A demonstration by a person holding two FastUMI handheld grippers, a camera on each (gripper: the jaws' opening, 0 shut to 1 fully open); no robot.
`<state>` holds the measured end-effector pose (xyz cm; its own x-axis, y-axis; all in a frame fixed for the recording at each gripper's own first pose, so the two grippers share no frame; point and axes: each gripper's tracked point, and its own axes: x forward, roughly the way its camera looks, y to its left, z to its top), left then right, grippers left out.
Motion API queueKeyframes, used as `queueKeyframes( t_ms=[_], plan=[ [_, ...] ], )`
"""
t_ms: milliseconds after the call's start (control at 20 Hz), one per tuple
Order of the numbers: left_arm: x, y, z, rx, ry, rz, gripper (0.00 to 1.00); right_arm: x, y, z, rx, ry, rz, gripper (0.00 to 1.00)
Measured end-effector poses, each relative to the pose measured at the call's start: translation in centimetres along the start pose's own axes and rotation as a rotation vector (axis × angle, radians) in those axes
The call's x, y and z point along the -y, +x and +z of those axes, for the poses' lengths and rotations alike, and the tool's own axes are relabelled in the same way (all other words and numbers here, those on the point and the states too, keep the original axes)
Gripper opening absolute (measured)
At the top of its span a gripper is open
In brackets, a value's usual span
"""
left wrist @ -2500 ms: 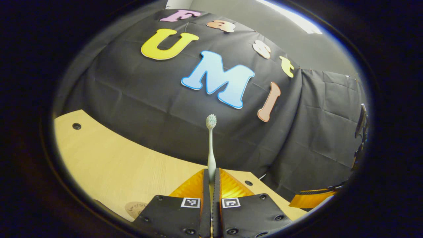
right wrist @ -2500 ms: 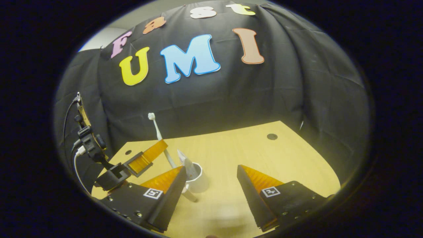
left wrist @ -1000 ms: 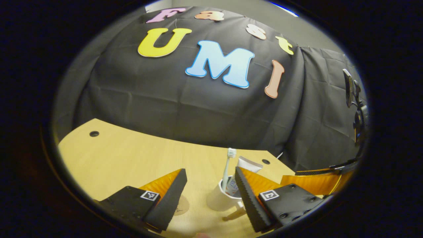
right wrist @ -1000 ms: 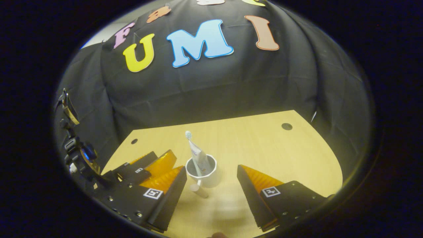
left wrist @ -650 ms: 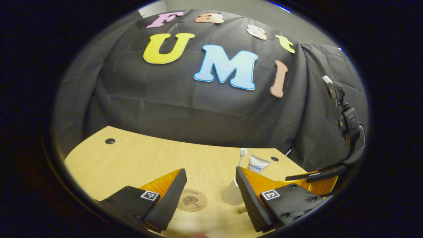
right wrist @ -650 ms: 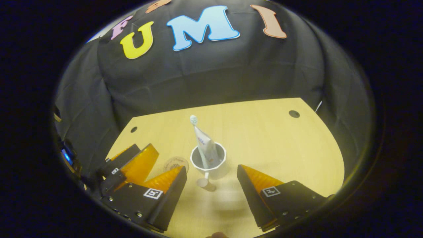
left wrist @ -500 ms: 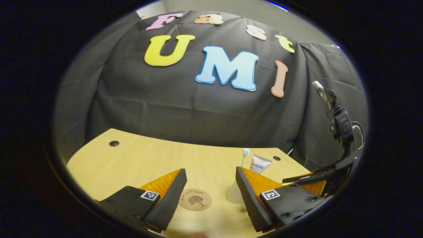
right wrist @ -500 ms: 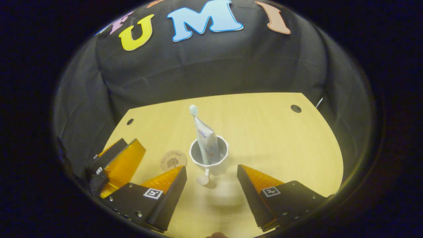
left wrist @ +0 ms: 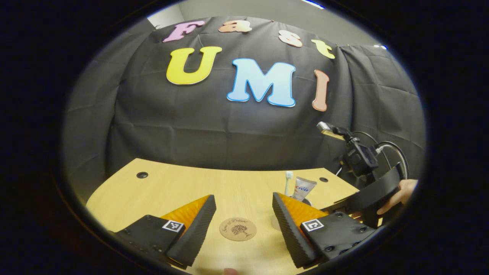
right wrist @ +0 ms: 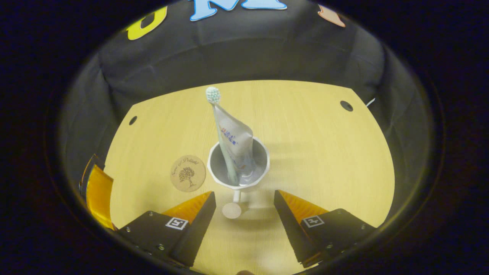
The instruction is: Put the toothbrush and toothpaste on the desktop into the cup, then pick up the cup and place it on the coaster on the desktop.
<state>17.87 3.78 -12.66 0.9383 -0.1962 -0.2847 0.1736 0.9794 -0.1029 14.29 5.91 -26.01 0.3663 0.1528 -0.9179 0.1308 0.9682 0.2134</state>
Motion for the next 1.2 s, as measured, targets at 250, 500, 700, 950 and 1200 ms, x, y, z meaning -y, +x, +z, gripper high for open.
queueKeyframes(
  t_ms=[250,500,700,950,1200],
  plan=[
    [0.1,-0.8,-0.7,-0.020,-0.046,-0.002,0.96,0.1,1.8,-0.1,-0.104,0.008,-0.026,0.92],
    [-0.8,-1.0,-1.3,-0.027,-0.059,0.016,0.96,-0.1,3.5,-0.6,-0.195,0.000,-0.021,0.93],
    [-1.2,-1.0,-1.7,-0.036,-0.071,0.026,0.99,-0.5,4.6,-1.3,-0.255,-0.008,-0.017,0.86],
    [-1.3,-0.9,-2.3,-0.049,-0.085,0.032,0.96,-0.4,4.9,-1.0,-0.273,-0.011,-0.030,0.75],
    [-1.7,-1.0,-2.5,-0.051,-0.080,0.037,0.99,0.0,5.1,-1.4,-0.284,-0.016,-0.057,0.39]
  ],
)
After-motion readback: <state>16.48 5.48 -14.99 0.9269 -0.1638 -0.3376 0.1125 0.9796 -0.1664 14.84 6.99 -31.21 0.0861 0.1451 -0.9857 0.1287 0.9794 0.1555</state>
